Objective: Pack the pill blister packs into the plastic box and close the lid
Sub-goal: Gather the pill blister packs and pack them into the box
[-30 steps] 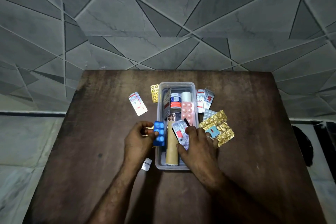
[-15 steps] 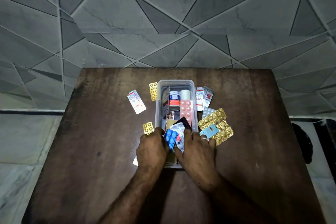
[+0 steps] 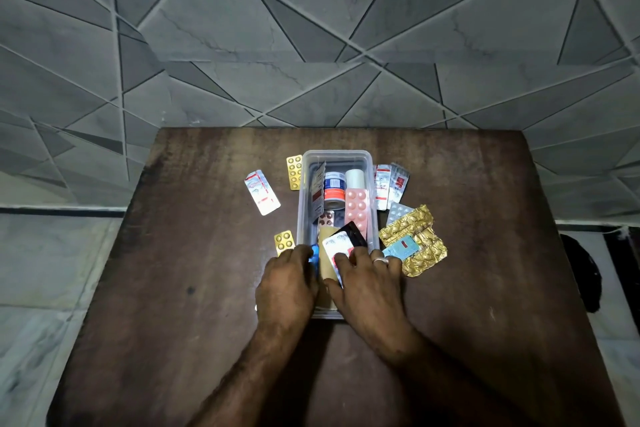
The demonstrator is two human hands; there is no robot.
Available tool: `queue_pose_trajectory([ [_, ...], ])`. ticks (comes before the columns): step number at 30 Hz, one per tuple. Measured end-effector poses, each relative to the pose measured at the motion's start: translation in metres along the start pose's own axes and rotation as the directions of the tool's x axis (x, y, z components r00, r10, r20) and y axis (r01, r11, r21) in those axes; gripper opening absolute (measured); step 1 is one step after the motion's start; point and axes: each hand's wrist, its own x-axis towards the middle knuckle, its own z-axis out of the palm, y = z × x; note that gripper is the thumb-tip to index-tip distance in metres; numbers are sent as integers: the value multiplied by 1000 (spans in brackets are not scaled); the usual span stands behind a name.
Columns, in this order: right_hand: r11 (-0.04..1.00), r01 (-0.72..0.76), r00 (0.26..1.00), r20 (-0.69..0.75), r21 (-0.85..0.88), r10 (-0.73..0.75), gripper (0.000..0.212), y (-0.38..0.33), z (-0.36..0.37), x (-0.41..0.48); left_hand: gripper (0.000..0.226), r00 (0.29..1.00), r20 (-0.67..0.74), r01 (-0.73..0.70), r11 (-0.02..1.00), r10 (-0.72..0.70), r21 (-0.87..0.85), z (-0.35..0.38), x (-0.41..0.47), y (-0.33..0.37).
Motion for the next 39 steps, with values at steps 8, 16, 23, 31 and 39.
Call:
queue_pose_trajectory([
  [8, 748, -311, 941, 82, 586, 327, 25, 49, -9, 15, 9, 861, -66, 410, 766, -504, -496, 0, 28, -42],
  [16, 823, -476, 851, 397, 310, 343, 70, 101, 23, 17, 43, 886, 87, 463, 881, -456, -95, 26, 45, -61],
  [23, 951, -297, 883, 405, 85, 239, 77, 99, 26, 22, 43, 905, 96, 420, 907, -415, -27, 29, 44, -49],
  [31, 961, -256, 912, 354, 101, 206, 51, 96, 25, 21, 42, 860, 158, 502, 860, -485, -92, 24, 53, -50],
  [39, 920, -321, 885, 418, 225, 207, 61, 101, 20, 22, 42, 785, 227, 611, 780, -576, -133, 23, 62, -51],
])
